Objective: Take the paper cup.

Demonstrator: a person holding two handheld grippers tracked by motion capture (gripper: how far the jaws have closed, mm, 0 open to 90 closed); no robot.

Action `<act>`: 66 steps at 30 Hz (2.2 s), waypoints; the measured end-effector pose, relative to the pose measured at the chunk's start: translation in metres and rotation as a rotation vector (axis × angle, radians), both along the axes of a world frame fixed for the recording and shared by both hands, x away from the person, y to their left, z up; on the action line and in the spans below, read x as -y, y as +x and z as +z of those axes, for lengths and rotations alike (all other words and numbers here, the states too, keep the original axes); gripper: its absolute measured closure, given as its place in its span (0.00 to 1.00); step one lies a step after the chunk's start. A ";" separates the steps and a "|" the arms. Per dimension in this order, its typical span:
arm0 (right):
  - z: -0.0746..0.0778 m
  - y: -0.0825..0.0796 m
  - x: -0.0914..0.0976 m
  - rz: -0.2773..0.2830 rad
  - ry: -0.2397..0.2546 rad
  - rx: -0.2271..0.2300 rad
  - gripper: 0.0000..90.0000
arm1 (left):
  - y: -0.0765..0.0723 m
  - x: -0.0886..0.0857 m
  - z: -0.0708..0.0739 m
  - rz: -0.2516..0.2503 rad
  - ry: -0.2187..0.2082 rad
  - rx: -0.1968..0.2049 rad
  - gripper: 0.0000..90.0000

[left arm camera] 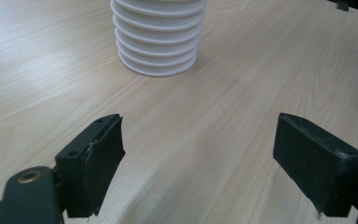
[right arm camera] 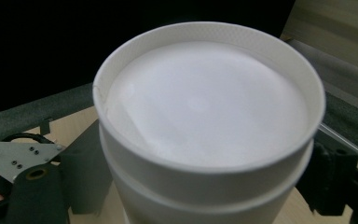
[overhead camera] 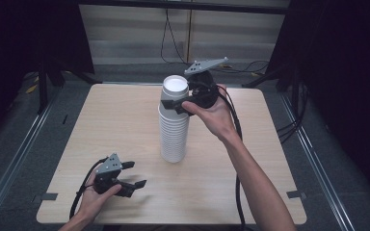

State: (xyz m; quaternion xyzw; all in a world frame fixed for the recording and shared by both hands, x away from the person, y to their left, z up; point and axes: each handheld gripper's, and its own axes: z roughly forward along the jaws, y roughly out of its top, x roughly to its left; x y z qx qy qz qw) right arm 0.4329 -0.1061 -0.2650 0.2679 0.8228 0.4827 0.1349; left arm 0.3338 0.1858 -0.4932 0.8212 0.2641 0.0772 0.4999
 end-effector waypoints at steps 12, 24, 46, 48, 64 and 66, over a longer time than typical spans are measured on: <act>0.007 -0.002 0.001 -0.012 0.033 0.027 0.20 | 0.000 0.000 0.000 -0.002 -0.005 -0.006 0.18; 0.015 -0.005 0.003 -0.018 0.080 0.064 0.21 | 0.000 -0.001 0.000 0.001 -0.005 -0.010 0.18; 0.026 -0.010 0.012 -0.048 0.232 0.141 0.22 | 0.001 -0.001 -0.001 0.002 -0.004 -0.010 0.18; 0.028 -0.012 0.014 -0.041 0.252 0.156 0.22 | 0.001 -0.001 -0.001 0.004 -0.003 -0.011 0.18; 0.032 -0.017 0.021 -0.044 0.352 0.187 0.22 | 0.000 -0.002 0.000 0.009 -0.008 -0.008 0.18; 0.032 -0.018 0.022 -0.045 0.363 0.185 0.22 | 0.000 -0.003 0.001 0.008 -0.007 -0.005 0.18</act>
